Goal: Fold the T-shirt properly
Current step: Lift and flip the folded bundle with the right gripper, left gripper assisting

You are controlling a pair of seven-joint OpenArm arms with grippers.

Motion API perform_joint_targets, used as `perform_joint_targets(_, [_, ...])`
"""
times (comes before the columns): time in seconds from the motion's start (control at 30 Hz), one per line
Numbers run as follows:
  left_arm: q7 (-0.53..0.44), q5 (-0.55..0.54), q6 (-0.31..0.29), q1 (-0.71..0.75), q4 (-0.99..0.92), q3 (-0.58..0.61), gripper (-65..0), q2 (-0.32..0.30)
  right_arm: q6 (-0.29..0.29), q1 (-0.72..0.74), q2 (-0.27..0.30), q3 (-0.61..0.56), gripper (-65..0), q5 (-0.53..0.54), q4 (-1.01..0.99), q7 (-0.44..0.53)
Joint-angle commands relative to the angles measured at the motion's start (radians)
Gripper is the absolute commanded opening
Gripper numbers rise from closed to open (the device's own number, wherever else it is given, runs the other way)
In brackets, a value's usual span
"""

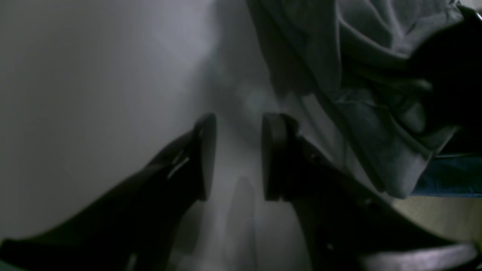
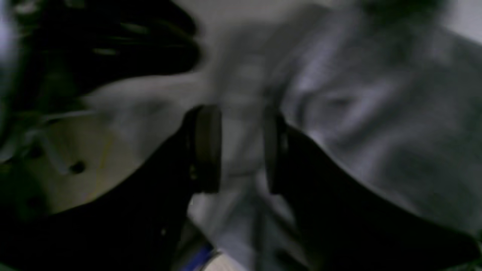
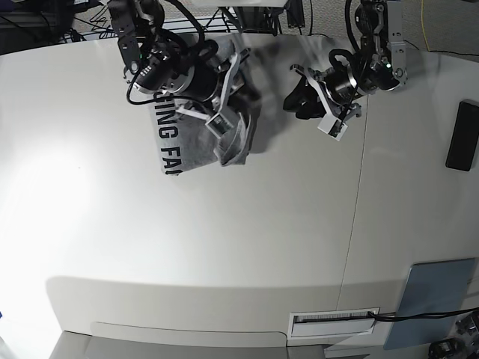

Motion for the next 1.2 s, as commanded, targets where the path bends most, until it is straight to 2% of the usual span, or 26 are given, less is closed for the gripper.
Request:
perform_joint_targets(0.0, [-0.022, -0.018, -0.004, -0.004, 0.019, -0.002, -43.7, -0.003, 0.031, 0.01, 0.0, 0.001, -46.1, 0.033, 0.018, 0.013])
perform_joint_targets(0.2, [-0.022, -0.018, -0.004, -0.004, 0.019, -0.002, -43.7, -0.003, 0.037, 0.014, 0.0, 0.06, -46.1, 0.013, 0.018, -0.047])
perform_joint_targets(0.47, [-0.023, -0.018, -0.004, -0.005, 0.019, -0.002, -43.7, -0.003, 0.029, 0.014, 0.001, 0.366, -46.1, -0.004, 0.058, -0.05])
perform_joint_targets(0.57, [-0.023, -0.018, -0.004, -0.005, 0.019, -0.002, -43.7, -0.003, 0.029, 0.01, 0.003, 0.47, -46.1, -0.004, 0.063, -0.084])
perform_joint_targets(0.63, [-0.023, -0.018, -0.004, -0.005, 0.019, -0.002, -43.7, -0.003, 0.029, -0.005, 0.004, 0.498, -46.2, 0.001, 0.062, -0.115])
perform_joint_targets(0.83, [-0.03, -0.018, -0.004, -0.005, 0.019, -0.002, -43.7, -0.003, 0.033, -0.08, 0.008, 0.432, -46.5, 0.002, 0.062, -0.116])
perform_joint_targets(0.93, [-0.03, -0.018, -0.004, -0.004, 0.019, -0.002, -43.7, -0.003, 0.032, -0.092, 0.008, 0.351, -46.5, -0.015, 0.062, -0.121])
perform_joint_targets(1.07, [-0.029, -0.018, -0.004, -0.004, 0.019, -0.002, -43.7, -0.003, 0.034, -0.092, 0.009, 0.208, -46.5, 0.01, 0.061, -0.173])
perform_joint_targets(1.17, [-0.029, -0.018, -0.004, -0.004, 0.019, -0.002, -43.7, -0.003, 0.072, -0.091, 0.008, 0.114, -46.5, 0.063, 0.063, -0.208])
